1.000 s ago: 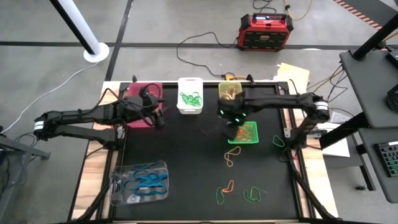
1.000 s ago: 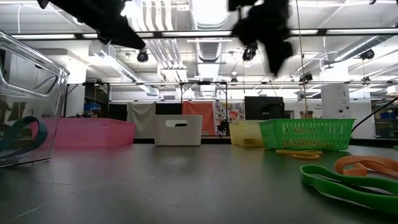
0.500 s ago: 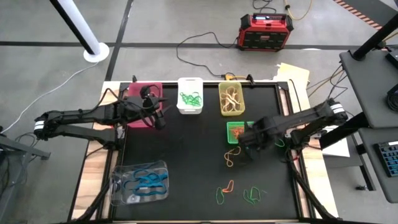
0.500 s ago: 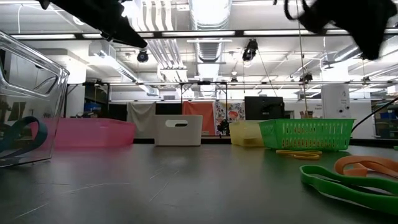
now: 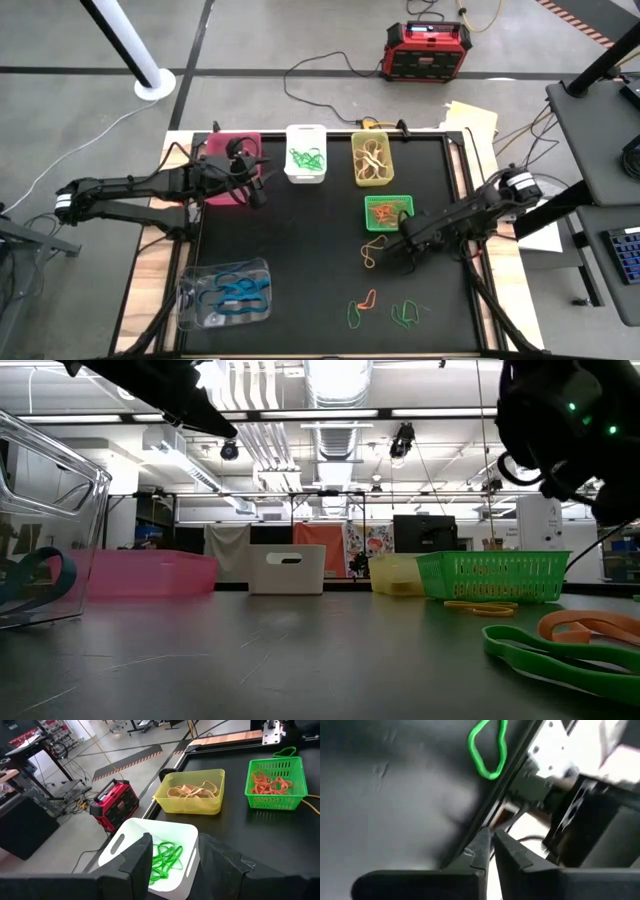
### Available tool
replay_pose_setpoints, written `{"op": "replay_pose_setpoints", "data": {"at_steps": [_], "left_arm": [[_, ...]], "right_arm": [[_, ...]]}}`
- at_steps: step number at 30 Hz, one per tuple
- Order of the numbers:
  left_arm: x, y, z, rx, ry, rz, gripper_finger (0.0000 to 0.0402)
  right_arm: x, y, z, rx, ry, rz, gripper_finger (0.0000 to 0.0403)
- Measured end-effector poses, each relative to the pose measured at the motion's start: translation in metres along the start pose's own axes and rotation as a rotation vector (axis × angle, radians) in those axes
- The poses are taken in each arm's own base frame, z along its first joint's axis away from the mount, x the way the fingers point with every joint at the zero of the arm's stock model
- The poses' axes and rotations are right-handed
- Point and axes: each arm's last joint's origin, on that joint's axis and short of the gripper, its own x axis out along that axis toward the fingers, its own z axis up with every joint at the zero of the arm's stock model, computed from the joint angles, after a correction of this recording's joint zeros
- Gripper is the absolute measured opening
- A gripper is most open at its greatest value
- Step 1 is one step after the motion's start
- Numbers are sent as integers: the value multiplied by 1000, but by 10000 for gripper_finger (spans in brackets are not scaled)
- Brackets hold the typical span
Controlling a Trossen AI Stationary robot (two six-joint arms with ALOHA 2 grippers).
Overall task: Sort rubber bands into baskets
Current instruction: Put the green rubber band into the white bin
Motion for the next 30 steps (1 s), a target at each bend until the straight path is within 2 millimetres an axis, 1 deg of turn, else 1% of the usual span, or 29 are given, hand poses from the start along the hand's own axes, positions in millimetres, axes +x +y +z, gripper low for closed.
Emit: {"op": "replay_pose_setpoints", "data": {"at_steps": [2, 3, 5, 8, 10, 12, 15, 17, 21, 23, 26, 30], "left_arm": [[0, 0, 0, -1, -2, 0, 144], [0, 0, 1, -1, -5, 1, 144], [0, 0, 2, -4, -18, 4, 144], [0, 1, 2, -3, -25, 6, 144], [0, 1, 3, 8, -25, 6, 144], [0, 1, 3, 11, -29, 7, 144], [0, 1, 4, 11, -35, 8, 144], [0, 1, 4, 13, -40, 9, 144], [1, 0, 5, 33, -44, 11, 144], [3, 0, 5, 41, -44, 11, 144], [5, -1, 4, 43, -40, 10, 144], [9, -3, 3, 48, -25, 6, 144]], "right_arm": [[4, 5, -1, -7, -41, -26, 11], [5, 9, -1, -29, -59, -11, 10], [6, 19, -4, -107, -100, 67, 9], [3, 36, -11, -254, -177, 232, 9], [-5, 44, -21, -357, -231, 331, 9], [-14, 47, -33, -424, -267, 390, 9], [-28, 54, -54, -508, -311, 504, 9], [-32, 60, -69, -549, -338, 570, 11], [-26, 71, -101, -654, -377, 647, 23], [-19, 73, -112, -656, -370, 628, 35], [-11, 77, -122, -655, -400, 606, 55], [-5, 87, -123, -641, -490, 592, 84]]}}
